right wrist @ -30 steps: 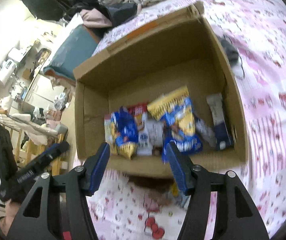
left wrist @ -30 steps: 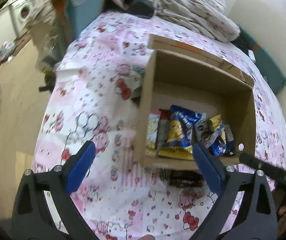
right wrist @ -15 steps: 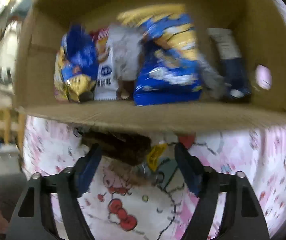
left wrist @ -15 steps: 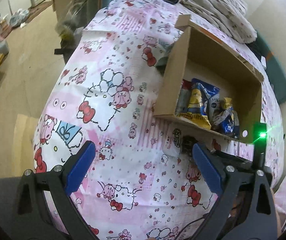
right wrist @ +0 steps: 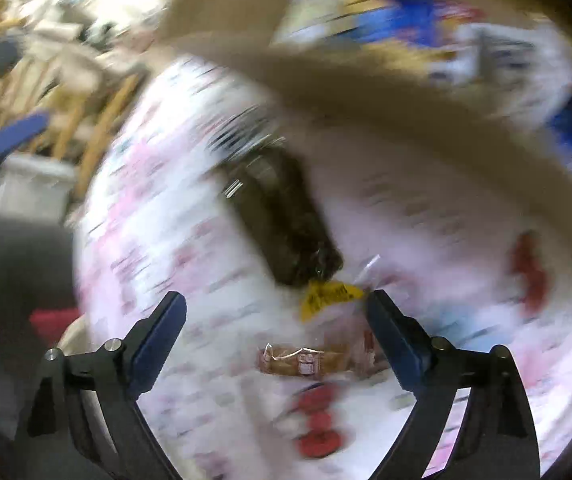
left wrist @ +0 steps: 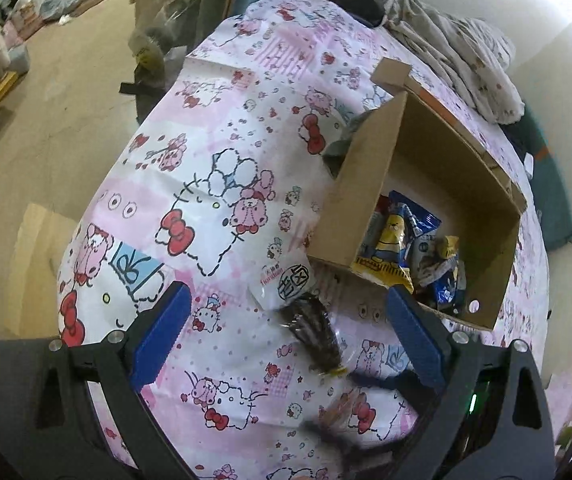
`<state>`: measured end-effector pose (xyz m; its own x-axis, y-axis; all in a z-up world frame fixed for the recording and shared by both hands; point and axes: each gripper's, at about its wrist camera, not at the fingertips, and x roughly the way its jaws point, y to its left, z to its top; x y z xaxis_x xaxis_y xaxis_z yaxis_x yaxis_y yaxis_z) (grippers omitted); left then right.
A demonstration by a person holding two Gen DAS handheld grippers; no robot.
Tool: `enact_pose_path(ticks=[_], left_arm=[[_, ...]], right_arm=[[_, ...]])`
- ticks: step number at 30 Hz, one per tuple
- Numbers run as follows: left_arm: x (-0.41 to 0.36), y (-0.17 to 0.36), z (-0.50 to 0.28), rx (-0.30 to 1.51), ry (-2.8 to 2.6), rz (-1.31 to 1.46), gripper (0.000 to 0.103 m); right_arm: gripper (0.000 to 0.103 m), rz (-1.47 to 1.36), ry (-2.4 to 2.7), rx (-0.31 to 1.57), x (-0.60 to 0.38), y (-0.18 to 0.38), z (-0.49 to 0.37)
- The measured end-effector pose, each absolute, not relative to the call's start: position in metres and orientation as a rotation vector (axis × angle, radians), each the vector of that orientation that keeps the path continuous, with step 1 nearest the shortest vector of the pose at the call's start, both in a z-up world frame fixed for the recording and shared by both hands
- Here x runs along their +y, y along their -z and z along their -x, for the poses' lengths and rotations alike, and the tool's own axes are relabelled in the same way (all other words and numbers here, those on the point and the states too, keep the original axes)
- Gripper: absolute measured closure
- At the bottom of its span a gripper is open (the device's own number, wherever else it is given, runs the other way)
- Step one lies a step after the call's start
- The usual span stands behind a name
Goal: Organize snacks
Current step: 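Move both open tools to the dark snack bag and small clear packet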
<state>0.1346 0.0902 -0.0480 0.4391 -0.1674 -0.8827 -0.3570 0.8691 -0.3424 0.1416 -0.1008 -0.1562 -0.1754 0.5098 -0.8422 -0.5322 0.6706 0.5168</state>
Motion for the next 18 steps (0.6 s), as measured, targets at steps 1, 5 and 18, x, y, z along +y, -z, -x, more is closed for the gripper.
enact_pose_path(ticks=[1, 5, 18], left_arm=[[0.092, 0.049, -0.134, 1.126, -0.132, 0.536, 0.007], [0.098, 0.055, -0.132, 1.141, -0.178, 0.530, 0.007], [0.091, 0.067, -0.131, 1.161, -0.217, 0.487, 0.007]], right_arm=[[0.011, 0.030, -0.967, 1.487, -0.095, 0.154, -0.134], [0.012, 0.100, -0.996, 1.446, -0.084, 0.136, -0.109], [0.038, -0.333, -0.547, 1.597, -0.146, 0.169, -0.113]])
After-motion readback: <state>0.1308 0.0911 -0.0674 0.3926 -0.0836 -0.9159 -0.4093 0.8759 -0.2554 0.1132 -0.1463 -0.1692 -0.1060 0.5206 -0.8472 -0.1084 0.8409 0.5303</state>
